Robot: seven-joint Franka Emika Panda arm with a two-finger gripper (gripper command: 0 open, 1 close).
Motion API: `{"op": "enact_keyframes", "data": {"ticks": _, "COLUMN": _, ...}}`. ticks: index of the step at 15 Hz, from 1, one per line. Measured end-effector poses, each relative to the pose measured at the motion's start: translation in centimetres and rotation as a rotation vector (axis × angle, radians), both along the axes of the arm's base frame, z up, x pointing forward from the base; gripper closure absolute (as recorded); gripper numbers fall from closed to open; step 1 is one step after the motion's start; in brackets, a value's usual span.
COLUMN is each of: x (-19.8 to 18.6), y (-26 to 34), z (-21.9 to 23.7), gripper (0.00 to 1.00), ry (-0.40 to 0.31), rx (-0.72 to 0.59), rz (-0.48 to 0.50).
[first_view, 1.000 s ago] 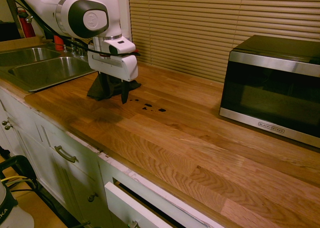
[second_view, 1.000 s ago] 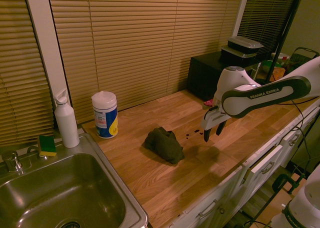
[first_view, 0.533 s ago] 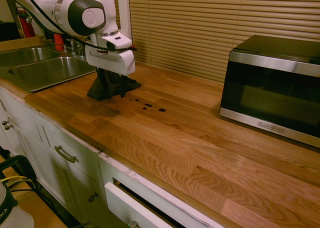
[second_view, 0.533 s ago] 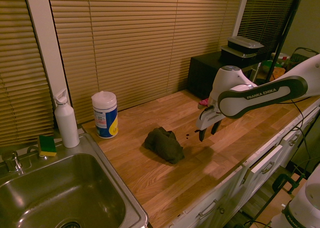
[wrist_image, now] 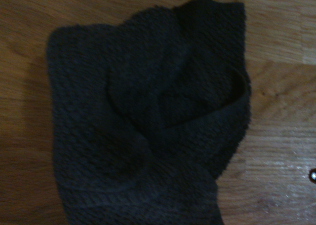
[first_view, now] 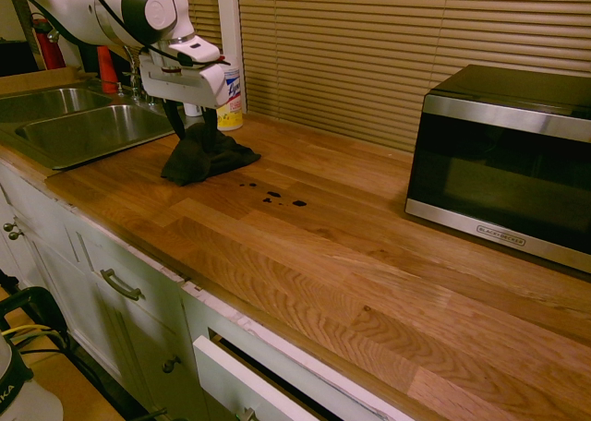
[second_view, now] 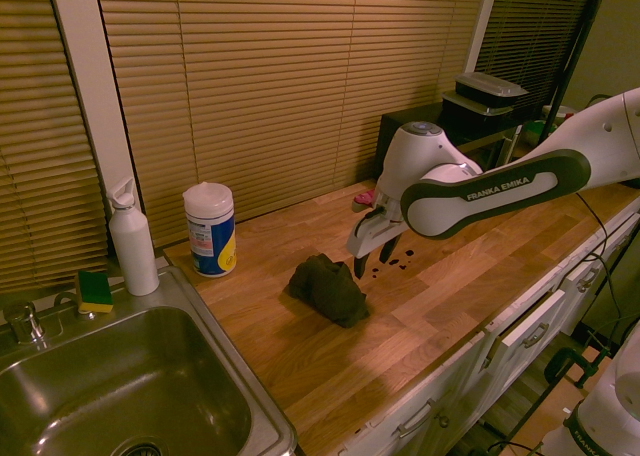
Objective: Clear the spill
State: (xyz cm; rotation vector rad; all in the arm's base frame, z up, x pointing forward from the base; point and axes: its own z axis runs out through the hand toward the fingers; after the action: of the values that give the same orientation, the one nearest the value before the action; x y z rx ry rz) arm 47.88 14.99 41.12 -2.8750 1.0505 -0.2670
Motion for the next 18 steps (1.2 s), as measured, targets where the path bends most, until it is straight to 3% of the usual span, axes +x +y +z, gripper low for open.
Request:
{"op": "enact_keyframes", "data": {"ticks": 6, "x": 1.0, "y": 5.8, "z": 0.2, "gripper": 0.0, "ry": -0.06, "rx": -0.019, "rz": 0.044}}
{"op": "enact_keyframes", "data": {"ticks": 13, "x": 3.9, "y": 8.4, "z": -2.8, "gripper": 0.0, "ry": -0.115, "rx": -0.052, "rz": -0.058}}
{"op": "enact_keyframes", "data": {"ticks": 14, "x": 4.5, "y": 8.5, "z": -3.4, "gripper": 1.0, "ry": -0.112, "rx": -0.057, "rz": -0.076}}
{"op": "enact_keyframes", "data": {"ticks": 18, "x": 5.9, "y": 9.0, "z": -5.5, "gripper": 1.0, "ry": -0.077, "rx": -0.065, "rz": -0.108}}
